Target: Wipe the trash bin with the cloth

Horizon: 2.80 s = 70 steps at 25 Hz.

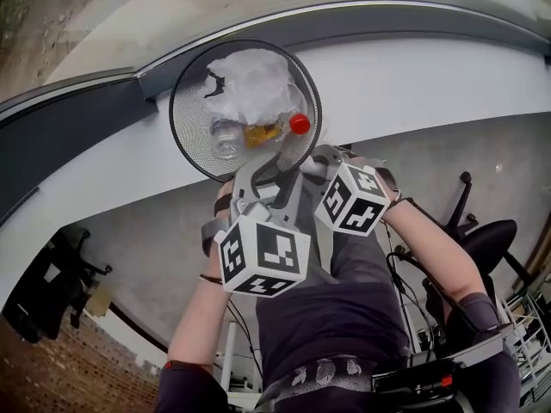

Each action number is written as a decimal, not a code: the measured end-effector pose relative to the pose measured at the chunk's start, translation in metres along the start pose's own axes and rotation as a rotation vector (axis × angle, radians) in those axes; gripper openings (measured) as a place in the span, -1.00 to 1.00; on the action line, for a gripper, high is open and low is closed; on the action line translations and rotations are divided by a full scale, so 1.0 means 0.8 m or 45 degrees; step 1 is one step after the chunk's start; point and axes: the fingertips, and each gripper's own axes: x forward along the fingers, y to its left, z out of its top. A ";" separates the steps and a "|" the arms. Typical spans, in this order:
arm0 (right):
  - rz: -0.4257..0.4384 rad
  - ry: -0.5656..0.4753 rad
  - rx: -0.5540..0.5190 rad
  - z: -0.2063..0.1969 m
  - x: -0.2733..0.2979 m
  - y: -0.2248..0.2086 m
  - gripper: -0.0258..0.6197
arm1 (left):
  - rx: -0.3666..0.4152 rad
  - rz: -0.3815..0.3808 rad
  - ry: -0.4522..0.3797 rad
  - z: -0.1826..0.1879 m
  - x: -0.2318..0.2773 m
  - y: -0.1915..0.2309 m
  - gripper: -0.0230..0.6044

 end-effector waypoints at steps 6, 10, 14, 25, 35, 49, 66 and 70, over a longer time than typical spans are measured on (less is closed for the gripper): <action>-0.345 -0.025 0.191 -0.034 -0.087 -0.122 -0.77 | 0.570 0.052 0.317 -0.088 -0.029 0.046 -0.27; -0.544 -0.075 0.309 -0.034 -0.124 -0.174 -0.77 | 0.869 0.220 0.410 -0.117 -0.009 0.068 -0.27; -0.447 -0.030 0.216 -0.022 -0.087 -0.148 -0.77 | 0.586 0.219 0.311 -0.089 -0.006 0.058 -0.37; -0.017 -0.017 -0.112 0.005 -0.015 0.013 -0.77 | -0.034 0.044 0.022 -0.004 0.016 -0.018 -0.75; -0.263 -0.042 0.112 -0.024 -0.082 -0.098 -0.77 | 0.594 0.115 0.341 -0.077 -0.028 0.025 -0.19; 0.018 0.007 -0.114 0.011 -0.002 0.003 -0.76 | 0.153 0.118 0.238 -0.042 0.009 0.014 -0.64; -0.488 0.061 0.187 -0.033 -0.099 -0.168 -0.76 | 0.549 0.114 0.368 -0.089 -0.007 0.031 -0.57; -0.299 0.123 0.004 -0.017 -0.050 -0.105 -0.76 | 0.285 0.095 0.311 -0.068 -0.003 0.015 -0.59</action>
